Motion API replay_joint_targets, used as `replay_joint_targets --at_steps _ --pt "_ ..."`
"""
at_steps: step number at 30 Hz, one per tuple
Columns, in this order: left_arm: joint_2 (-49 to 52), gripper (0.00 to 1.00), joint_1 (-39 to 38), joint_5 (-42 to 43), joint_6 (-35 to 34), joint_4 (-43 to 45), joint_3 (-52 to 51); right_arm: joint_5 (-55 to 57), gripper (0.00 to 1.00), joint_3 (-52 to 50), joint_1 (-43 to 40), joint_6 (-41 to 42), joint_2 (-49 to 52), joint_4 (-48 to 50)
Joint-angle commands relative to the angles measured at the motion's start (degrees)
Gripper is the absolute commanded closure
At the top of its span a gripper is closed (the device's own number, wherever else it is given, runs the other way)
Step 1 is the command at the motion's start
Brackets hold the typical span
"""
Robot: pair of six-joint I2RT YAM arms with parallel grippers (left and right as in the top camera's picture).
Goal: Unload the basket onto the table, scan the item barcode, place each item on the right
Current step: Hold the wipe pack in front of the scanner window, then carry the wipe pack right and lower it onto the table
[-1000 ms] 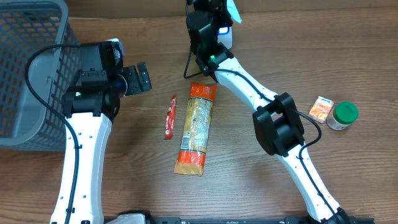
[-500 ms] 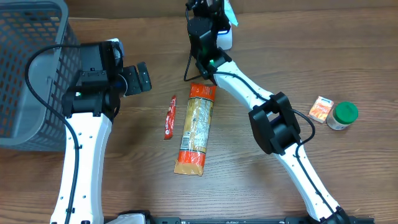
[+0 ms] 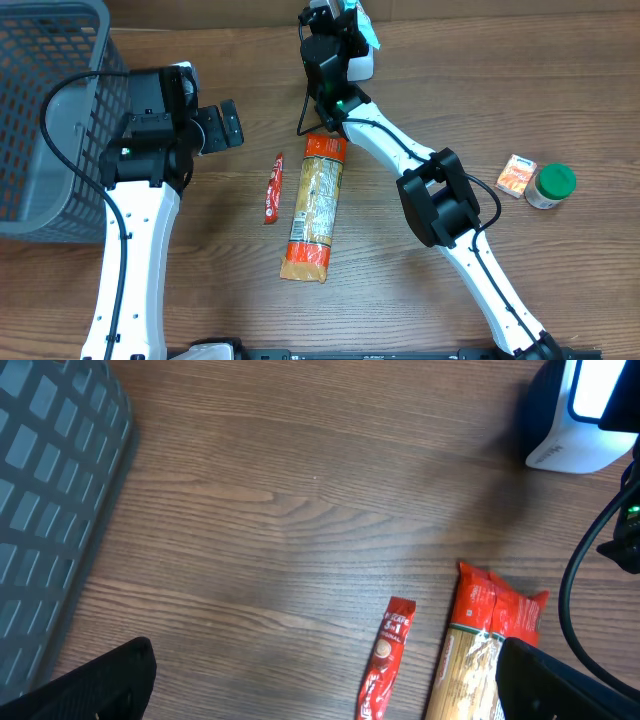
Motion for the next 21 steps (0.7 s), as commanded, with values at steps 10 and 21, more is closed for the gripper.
replay_joint_targets --at_steps 10,21 --pt "0.31 0.00 -0.02 -0.72 0.70 0.07 0.31 1.73 0.97 1.86 0.02 -1.84 -9.35 -2.64" --pt "0.31 0.00 0.00 -0.72 0.70 0.07 0.31 4.33 0.97 1.86 -0.79 20.02 -31.17 -43.58"
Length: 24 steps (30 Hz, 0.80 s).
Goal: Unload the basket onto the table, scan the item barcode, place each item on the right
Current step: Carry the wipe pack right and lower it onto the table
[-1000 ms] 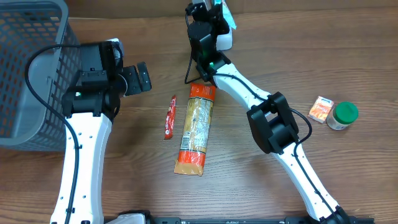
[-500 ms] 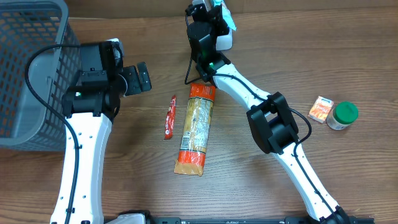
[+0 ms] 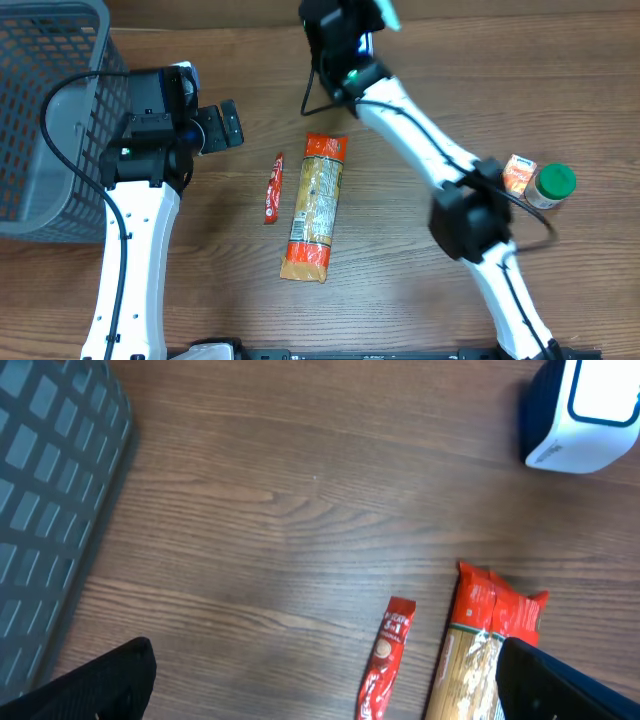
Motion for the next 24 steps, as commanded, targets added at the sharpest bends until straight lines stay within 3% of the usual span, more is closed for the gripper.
replay_joint_targets --at_steps 1,6,10,15,18,24 --pt "0.31 0.00 -0.02 -0.70 0.72 0.07 0.31 -1.14 0.97 1.79 -0.90 15.78 -11.78 -13.81" --pt "0.31 0.00 -0.04 -0.70 0.72 0.07 0.31 -18.18 0.97 1.79 -4.76 31.87 -19.89 -41.16" --pt "0.31 0.00 -0.02 -0.72 0.72 0.07 0.31 -35.17 0.96 1.68 -11.82 36.81 -21.68 -59.39" --pt "0.31 0.00 -0.02 -0.72 0.72 0.07 0.31 -48.87 0.96 -3.39 -18.43 36.72 -21.53 -70.73" --pt "0.31 0.00 -0.02 -0.72 0.72 0.07 0.31 -51.41 0.96 -9.81 -20.96 36.72 -21.53 -74.69" --pt "0.31 0.00 -0.02 -0.72 0.72 0.09 0.31 -49.44 0.96 -26.23 -21.86 36.52 -21.53 -70.75"
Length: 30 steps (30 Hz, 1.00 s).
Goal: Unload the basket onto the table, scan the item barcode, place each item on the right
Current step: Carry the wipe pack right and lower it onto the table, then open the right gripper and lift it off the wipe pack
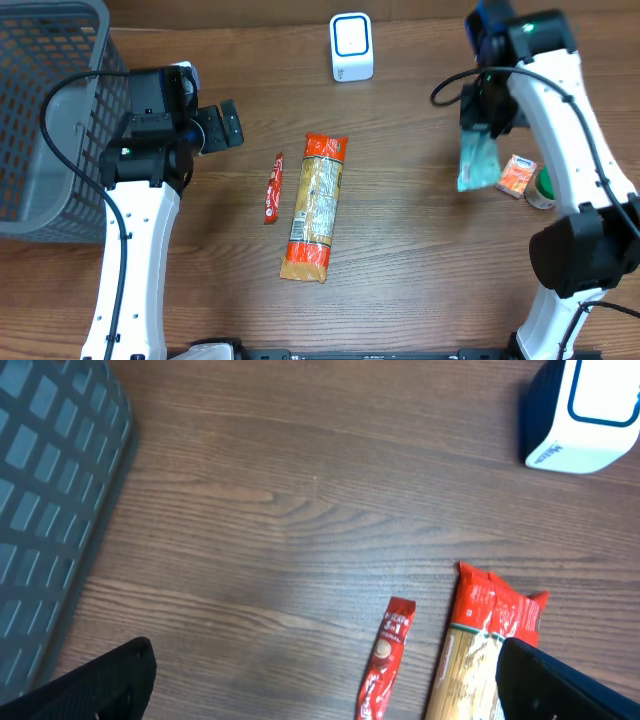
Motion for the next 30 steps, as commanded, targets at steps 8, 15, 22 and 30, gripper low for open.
replay_joint_targets --at_steps 8,15,22,30 --pt "0.31 0.00 0.00 -0.72 0.72 0.02 0.31 5.62 0.96 -22.45 0.09 0.70 0.26 10.58" --pt "0.33 0.00 -0.07 -0.72 0.72 0.04 0.31 5.57 0.96 -29.92 0.09 0.70 0.26 17.27" --pt "0.33 0.00 -0.02 -0.72 0.72 0.04 0.31 6.67 0.53 -30.64 0.09 0.70 0.26 18.34" --pt "0.35 0.00 -0.02 -0.70 0.72 0.04 0.31 4.44 0.49 -28.13 0.74 4.28 -1.42 18.67"
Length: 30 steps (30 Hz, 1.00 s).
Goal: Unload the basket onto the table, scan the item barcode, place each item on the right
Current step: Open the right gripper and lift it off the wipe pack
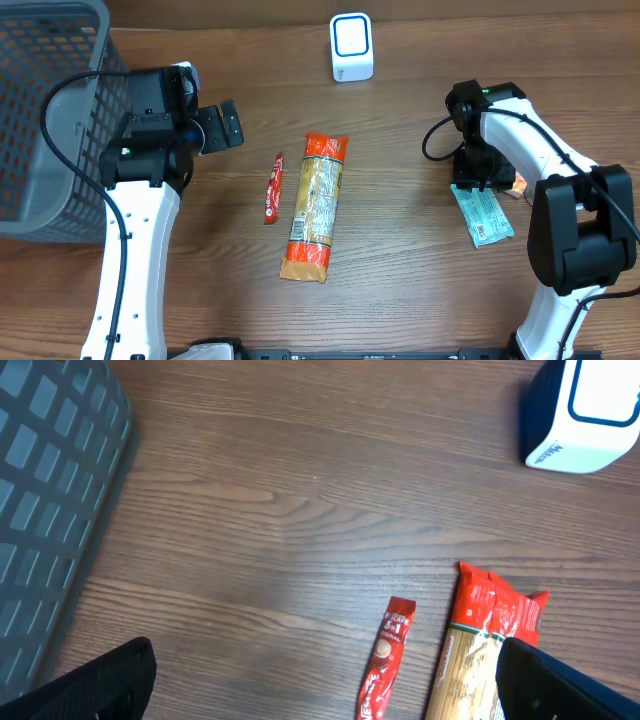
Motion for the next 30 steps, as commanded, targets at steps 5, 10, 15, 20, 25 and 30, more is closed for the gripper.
replay_joint_targets --at_steps 5,10,15,20,25,30 --pt "0.35 0.00 -0.04 -0.74 0.72 0.07 0.31 -11.72 0.48 2.36 2.14 -3.91 -6.32 1.44" --pt "0.35 0.00 -0.04 -0.72 0.72 0.07 0.31 -30.01 0.48 2.10 3.28 -15.43 -7.45 1.31" --pt "0.35 0.00 -0.04 -0.72 0.72 0.07 0.31 -30.51 0.49 -1.53 3.61 -16.83 -7.34 4.44" --pt "0.35 0.00 -0.04 -0.72 0.72 0.07 0.31 -30.49 0.49 -8.35 3.61 -16.59 -7.34 11.87" --pt "0.35 0.00 -0.04 -0.74 0.72 0.07 0.31 -24.22 0.49 -15.93 3.28 -15.19 -7.34 19.78" --pt "0.35 0.00 -0.04 -0.74 0.72 0.04 0.31 -9.38 0.49 -19.19 2.29 -9.09 -7.34 20.94"
